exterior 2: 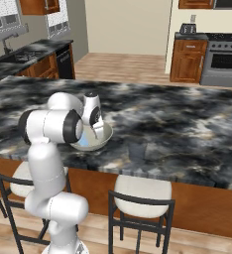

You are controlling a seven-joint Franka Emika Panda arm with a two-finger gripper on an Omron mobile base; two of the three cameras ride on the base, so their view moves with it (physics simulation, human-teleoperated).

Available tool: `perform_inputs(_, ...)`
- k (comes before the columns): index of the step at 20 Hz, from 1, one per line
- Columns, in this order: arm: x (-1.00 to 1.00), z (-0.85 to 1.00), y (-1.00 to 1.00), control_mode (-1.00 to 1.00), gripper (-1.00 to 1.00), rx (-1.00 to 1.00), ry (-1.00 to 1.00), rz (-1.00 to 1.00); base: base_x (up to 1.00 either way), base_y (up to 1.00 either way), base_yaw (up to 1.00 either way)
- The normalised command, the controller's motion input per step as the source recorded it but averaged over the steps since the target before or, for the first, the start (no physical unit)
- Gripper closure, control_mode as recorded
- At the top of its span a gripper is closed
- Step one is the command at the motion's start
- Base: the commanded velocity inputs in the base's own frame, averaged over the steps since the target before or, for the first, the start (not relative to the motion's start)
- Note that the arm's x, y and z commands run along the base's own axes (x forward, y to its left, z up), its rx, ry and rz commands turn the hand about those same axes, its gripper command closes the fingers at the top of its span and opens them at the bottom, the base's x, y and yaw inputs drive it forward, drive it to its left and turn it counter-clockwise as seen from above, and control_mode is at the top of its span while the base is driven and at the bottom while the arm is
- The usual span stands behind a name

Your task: There are four ice cubes in the ice bowl. Place two ice cubes in each glass of water.

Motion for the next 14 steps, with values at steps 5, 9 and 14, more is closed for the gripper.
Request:
perform_inputs(5, 0.12, 0.0, 0.0, -1.0, -1.0, 0.0, 0.0, 0.0, 0.0, 0.0, 0.0)
perform_inputs(9, 0.05, -0.04, 0.0, -1.0, -1.0, 0.0, -0.02, 0.0, 0.0, 0.0, 0.0)
perform_inputs(14, 0.05, -0.08, 0.0, -1.0, -1.0, 0.0, -0.02, 0.0, 0.0, 0.0, 0.0)
